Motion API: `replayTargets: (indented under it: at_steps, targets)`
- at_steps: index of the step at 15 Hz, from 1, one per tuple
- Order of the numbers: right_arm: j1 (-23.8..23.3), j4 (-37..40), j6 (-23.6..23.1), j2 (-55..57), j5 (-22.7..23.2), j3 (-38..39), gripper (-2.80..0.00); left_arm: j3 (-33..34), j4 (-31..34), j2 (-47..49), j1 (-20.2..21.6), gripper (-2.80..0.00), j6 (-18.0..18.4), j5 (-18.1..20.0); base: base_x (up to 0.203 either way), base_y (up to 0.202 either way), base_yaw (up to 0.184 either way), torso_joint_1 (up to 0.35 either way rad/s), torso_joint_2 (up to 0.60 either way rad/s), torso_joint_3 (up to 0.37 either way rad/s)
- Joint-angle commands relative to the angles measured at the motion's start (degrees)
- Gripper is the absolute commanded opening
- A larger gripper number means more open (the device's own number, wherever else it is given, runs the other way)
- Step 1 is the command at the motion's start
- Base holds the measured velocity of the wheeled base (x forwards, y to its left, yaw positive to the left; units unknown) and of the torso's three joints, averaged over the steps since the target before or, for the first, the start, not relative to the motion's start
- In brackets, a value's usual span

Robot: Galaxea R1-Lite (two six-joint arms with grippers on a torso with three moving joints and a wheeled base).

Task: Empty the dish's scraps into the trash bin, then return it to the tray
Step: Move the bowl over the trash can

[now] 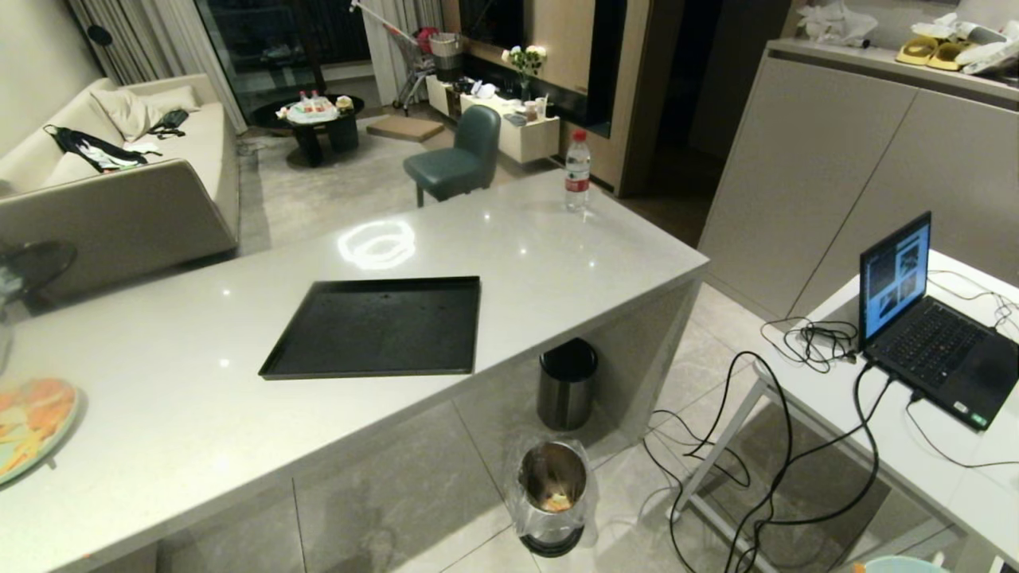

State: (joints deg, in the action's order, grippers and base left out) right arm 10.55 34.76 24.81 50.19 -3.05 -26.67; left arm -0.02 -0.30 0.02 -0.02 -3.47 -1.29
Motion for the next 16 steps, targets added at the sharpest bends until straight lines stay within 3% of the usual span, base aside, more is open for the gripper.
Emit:
replayTargets:
  at_steps: [1,7,16]
  targets:
    - [-0.1,0.2,0.2,0.2,0.0,0.0,-2.80,0.0,0.0,0.1,0.0,-2.80,0.0,0.0,0.000,0.000,0.000,0.000,0.00,0.000]
    - [-0.1,1.5,0.5,0.2,0.1,0.3,-2.80,0.0,0.0,0.1,0.0,-2.80,0.0,0.0,0.000,0.000,0.000,-0.053,0.12,0.070]
    - [-0.1,1.9,-0.1,0.2,0.1,1.3,-2.80,0.0,0.0,0.1,0.0,-2.80,0.0,0.0,0.000,0.000,0.000,-0.128,0.30,0.167]
